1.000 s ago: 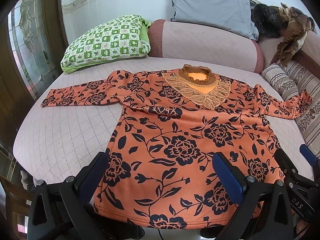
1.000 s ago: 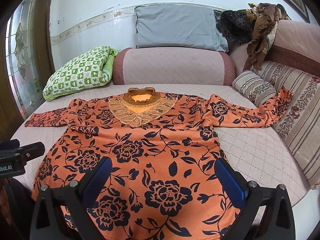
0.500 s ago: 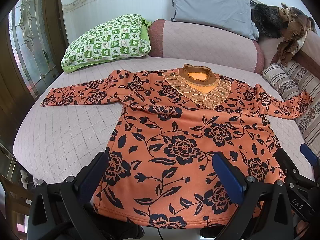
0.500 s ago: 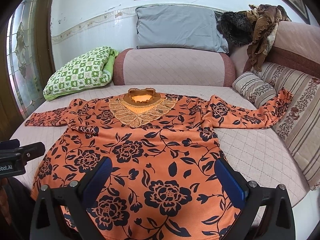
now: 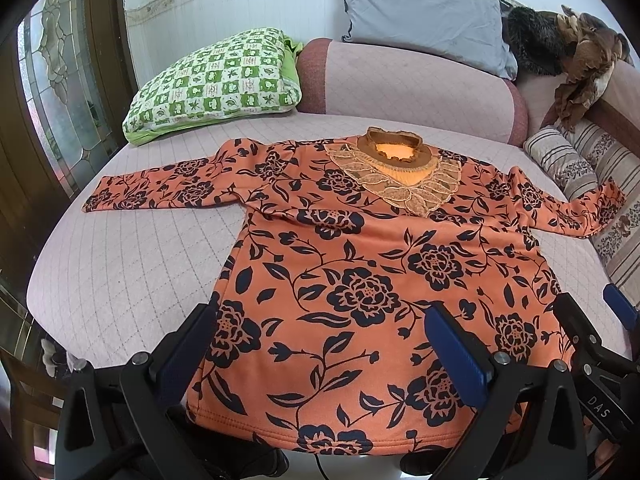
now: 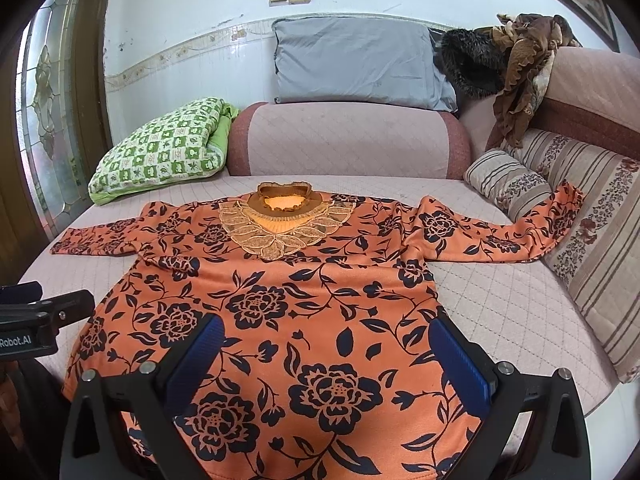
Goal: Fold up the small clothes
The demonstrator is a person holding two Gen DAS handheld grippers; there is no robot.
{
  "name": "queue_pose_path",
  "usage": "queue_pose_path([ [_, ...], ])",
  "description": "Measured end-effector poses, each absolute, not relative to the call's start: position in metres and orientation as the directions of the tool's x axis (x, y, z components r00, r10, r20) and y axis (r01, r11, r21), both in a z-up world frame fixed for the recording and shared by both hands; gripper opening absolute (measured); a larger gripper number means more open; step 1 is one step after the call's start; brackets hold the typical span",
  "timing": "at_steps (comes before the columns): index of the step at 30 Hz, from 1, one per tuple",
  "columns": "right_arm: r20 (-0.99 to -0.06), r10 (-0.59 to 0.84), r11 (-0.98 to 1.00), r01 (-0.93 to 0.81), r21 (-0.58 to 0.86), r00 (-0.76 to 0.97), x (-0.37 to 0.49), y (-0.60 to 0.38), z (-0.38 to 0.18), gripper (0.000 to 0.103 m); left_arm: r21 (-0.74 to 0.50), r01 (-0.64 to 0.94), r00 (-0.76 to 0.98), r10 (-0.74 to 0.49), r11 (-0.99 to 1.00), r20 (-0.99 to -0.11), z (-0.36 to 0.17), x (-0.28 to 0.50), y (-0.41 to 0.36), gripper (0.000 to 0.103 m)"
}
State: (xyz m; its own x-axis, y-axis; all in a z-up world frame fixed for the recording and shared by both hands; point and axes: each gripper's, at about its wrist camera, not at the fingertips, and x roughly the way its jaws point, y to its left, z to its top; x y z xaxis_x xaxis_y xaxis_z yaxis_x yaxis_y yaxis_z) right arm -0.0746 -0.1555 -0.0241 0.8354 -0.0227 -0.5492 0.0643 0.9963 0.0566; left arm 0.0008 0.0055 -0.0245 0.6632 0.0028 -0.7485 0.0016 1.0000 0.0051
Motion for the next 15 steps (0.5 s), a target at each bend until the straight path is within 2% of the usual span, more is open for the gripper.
queue_pose_path([
  [15,-0.549,-0.021,0.996,0.062,0.056,0.836,-0.0749,-0.1550,-0.0250,0.103,0.005,0.001,0.659,0.003,1.000,-0.752,-0.0245,0.0005,0.0048,0.103],
])
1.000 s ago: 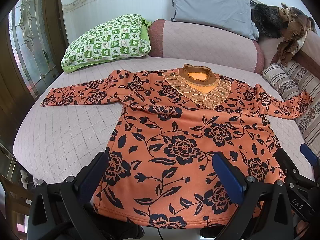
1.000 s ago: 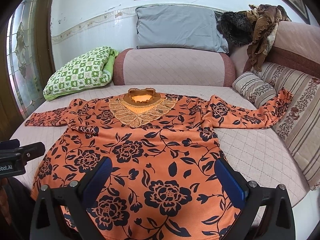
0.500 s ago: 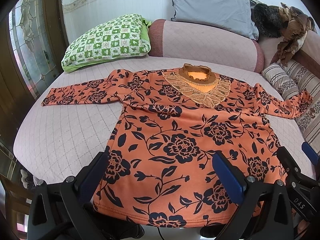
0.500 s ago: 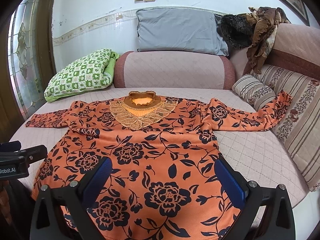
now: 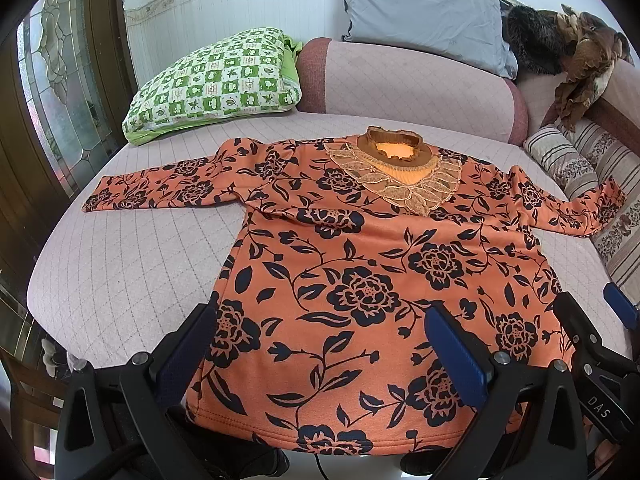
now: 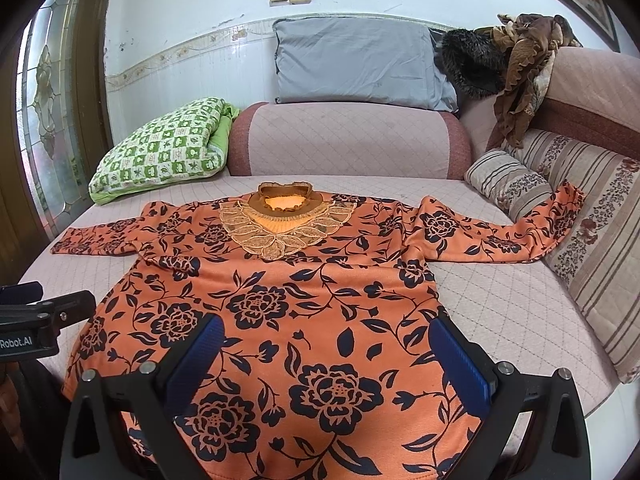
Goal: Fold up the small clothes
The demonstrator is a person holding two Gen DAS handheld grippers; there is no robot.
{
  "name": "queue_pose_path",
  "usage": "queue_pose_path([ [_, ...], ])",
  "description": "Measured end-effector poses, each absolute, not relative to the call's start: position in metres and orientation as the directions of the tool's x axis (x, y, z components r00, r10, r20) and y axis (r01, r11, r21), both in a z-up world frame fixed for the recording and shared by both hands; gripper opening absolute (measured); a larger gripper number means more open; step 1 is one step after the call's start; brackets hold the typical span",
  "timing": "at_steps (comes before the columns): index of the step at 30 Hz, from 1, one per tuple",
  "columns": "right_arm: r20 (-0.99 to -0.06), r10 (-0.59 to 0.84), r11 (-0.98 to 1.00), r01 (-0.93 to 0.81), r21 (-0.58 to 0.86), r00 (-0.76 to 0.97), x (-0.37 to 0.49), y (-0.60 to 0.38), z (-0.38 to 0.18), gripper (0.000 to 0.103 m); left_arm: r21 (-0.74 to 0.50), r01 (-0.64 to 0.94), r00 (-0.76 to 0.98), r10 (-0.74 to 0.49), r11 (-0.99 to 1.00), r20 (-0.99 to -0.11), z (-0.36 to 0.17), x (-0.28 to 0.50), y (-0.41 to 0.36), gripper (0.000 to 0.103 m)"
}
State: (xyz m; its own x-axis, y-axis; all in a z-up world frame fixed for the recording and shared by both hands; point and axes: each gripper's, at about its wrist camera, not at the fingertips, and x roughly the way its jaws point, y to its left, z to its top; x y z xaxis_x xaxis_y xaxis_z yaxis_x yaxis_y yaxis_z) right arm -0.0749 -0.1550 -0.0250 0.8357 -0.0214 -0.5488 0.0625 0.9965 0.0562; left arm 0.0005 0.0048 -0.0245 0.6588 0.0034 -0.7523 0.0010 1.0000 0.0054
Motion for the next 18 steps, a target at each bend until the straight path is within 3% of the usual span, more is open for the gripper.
queue_pose_path([
  [18,-0.563,0.012,0.995,0.044,0.087,0.826,-0.0724,-0.1557,-0.0256,0.103,-0.027,-0.006,0.658,-0.017,1.000,-0.753,-0.0292,0.0043,0.0102,0.103],
])
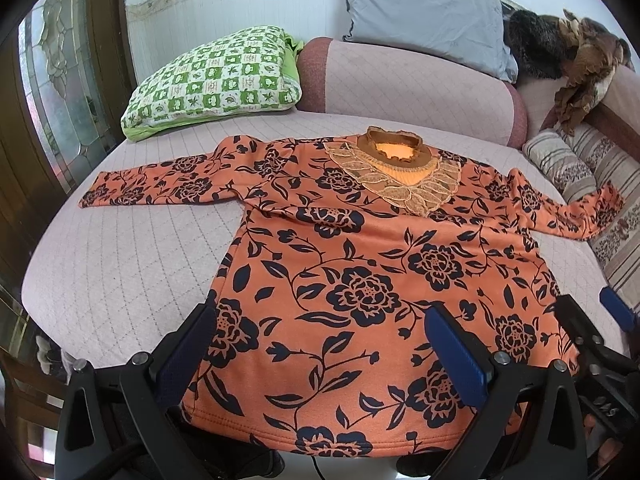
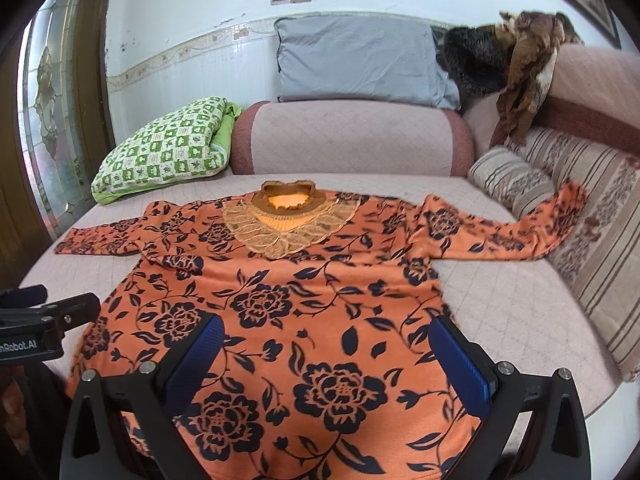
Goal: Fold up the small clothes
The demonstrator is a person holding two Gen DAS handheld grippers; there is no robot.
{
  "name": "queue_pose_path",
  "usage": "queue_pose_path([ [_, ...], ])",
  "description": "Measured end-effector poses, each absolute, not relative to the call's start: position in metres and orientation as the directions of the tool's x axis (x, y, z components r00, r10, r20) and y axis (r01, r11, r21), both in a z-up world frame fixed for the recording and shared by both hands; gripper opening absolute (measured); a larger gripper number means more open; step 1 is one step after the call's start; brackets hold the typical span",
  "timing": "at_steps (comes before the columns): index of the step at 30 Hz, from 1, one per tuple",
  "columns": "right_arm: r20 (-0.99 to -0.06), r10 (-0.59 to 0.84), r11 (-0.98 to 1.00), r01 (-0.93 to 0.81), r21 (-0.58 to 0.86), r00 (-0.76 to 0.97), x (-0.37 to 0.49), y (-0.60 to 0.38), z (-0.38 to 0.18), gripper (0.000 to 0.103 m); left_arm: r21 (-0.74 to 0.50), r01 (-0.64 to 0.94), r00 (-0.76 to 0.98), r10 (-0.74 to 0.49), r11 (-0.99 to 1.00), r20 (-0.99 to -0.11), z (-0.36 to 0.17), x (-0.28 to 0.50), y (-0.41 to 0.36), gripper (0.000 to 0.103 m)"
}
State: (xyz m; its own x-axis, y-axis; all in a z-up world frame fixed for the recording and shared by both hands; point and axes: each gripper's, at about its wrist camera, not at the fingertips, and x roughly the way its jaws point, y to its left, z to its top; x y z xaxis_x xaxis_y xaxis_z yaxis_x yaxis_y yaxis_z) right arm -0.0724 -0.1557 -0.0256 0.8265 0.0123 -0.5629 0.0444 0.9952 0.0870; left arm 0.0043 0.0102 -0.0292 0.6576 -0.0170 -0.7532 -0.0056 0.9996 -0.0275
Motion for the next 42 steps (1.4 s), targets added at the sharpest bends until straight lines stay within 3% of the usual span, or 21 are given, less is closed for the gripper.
queue_pose_path([
  [5,-0.534,0.254,0.902,0.002,0.432,0.807,-0.062,-0.215,-0.022,0.103,-0.087,-0.007,0.616,-0.064,0.996,-0.786,-0.050,0.023,0.027,0.103],
  [9,-0.542,0.190,0.834,0.157,0.530,0.818,-0.035,-0.310,-0.020,0.103,-0.059,0.013,0.597,-0.055,0.998,-0.801,-0.068,0.045,0.031,0.103],
  [11,-0.551,0.055,0.835,0.264,0.482,0.833,-0.019,-0.366,-0.015,0.102,-0.050,0.021,0.600,-0.053,0.999,-0.798,-0.074,0.056,0.033,0.103],
  [14,-0.593,-0.230,0.840,0.465,0.279,0.771,0.010,-0.436,-0.005,0.091,-0.058,0.022,0.602,-0.059,0.998,-0.796,-0.081,0.073,0.039,0.103],
  [16,-0.591,-0.351,0.826,0.538,0.171,0.726,0.032,-0.472,-0.002,0.091,-0.070,0.018,0.604,-0.066,0.997,-0.794,-0.085,0.083,0.043,0.103],
  [22,-0.646,-0.514,0.738,0.675,0.003,0.564,0.106,-0.553,-0.015,0.079,-0.121,-0.023,0.608,-0.082,0.992,-0.789,-0.098,0.105,0.064,0.103],
  [24,-0.684,-0.514,0.724,0.689,-0.022,0.518,0.127,-0.570,-0.028,0.066,-0.120,-0.037,0.606,-0.073,0.992,-0.792,-0.102,0.108,0.071,0.103],
  [26,-0.708,-0.537,0.699,0.712,-0.070,0.458,0.144,-0.584,-0.039,0.021,-0.111,-0.054,0.606,-0.056,0.992,-0.793,-0.105,0.110,0.078,0.103],
  [27,-0.720,-0.536,0.695,0.715,-0.079,0.441,0.150,-0.589,-0.042,0.012,-0.108,-0.058,0.605,-0.052,0.992,-0.795,-0.106,0.111,0.082,0.103],
  [28,-0.729,-0.520,0.705,0.706,-0.071,0.446,0.154,-0.595,-0.042,0.006,-0.112,-0.059,0.608,-0.054,0.992,-0.792,-0.107,0.111,0.085,0.103],
  [33,-0.666,-0.411,0.842,0.539,-0.016,0.622,0.170,-0.526,0.010,0.006,-0.215,-0.113,0.624,-0.099,0.970,-0.775,-0.110,0.113,0.106,0.103],
  [38,-0.544,-0.111,0.966,0.218,0.136,0.832,0.174,-0.371,0.096,0.006,-0.323,-0.140,0.652,-0.158,0.936,-0.742,-0.102,0.104,0.127,0.103],
  [42,-0.472,0.133,0.971,-0.018,0.240,0.871,0.181,-0.246,0.116,0.006,-0.383,-0.178,0.682,-0.167,0.907,-0.712,-0.096,0.096,0.148,0.103],
])
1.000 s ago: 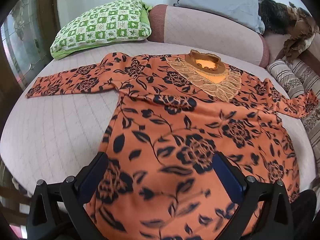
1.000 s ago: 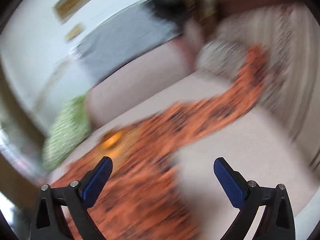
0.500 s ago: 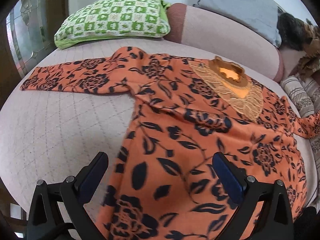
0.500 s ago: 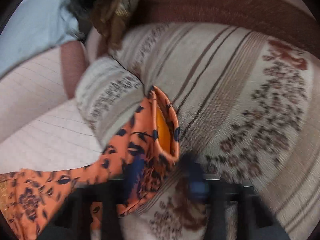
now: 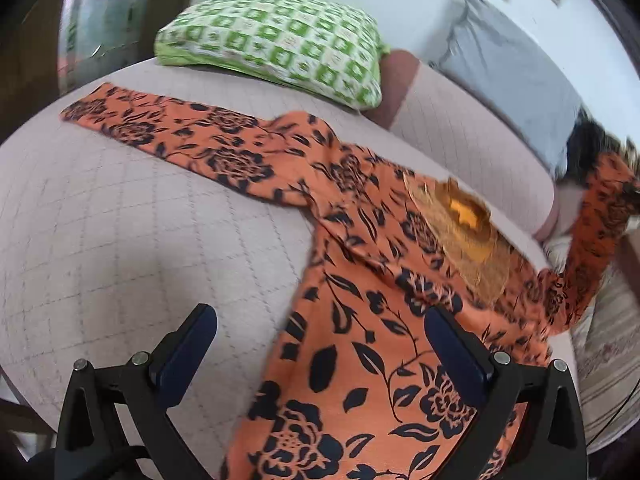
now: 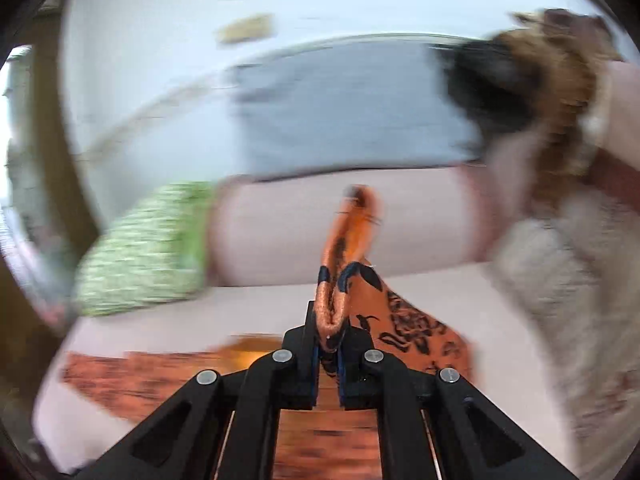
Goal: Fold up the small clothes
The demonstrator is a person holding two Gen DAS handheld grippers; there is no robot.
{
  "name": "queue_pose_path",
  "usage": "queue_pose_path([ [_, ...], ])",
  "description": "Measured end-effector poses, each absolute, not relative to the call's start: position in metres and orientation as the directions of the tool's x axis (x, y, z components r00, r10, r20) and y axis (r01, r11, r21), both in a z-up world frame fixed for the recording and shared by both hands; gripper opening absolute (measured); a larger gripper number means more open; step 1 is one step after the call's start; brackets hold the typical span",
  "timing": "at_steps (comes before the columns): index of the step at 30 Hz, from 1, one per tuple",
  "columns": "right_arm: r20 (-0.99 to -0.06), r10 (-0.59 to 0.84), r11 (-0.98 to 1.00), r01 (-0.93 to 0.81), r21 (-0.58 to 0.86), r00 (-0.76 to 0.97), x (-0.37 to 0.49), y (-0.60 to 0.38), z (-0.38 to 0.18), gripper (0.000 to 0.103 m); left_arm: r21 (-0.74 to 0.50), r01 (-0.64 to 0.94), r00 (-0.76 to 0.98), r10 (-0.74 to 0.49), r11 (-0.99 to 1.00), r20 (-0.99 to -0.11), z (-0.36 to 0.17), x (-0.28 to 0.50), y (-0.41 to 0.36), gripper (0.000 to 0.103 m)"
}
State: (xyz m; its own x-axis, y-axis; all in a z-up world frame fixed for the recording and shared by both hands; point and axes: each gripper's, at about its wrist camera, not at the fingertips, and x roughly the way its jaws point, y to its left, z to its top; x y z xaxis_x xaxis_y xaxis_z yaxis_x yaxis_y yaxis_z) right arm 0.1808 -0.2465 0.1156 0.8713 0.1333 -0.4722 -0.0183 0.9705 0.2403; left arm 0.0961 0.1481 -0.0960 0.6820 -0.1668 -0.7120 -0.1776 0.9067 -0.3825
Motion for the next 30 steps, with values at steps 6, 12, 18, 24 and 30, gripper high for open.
queue_pose_path([
  [6,-0.603,0.308,0.927,-0.089,0.365,0.736,0.231,-0.113,0.003,0.059,-0.413,-0.218,0.691,-0.159,0.884,-0.705,-0.097,0.093,0.164,0.103],
  [12,-0.710,0.443,0.873,-0.084,0.480,0.548,0.244,-0.111,-0.109,0.094,-0.363,-0.186,0.694,-0.139,0.913,-0.706,-0.096,0.094,0.152,0.103],
  [18,-0.645,0.360,0.910,-0.100,0.403,0.674,0.187,-0.187,-0.061,0.094,-0.371,-0.058,0.686,-0.233,0.927,-0.689,-0.074,0.125,0.118,0.103],
  [24,-0.614,0.292,0.911,-0.019,0.411,0.733,0.142,-0.266,-0.059,0.094,-0.444,0.046,0.605,-0.379,0.895,-0.700,-0.064,0.227,0.074,0.103],
  [30,-0.541,0.234,0.886,0.052,0.461,0.808,0.102,-0.306,-0.071,0.094,-0.401,-0.074,0.458,-0.327,0.913,-0.827,-0.115,0.304,0.052,0.089],
])
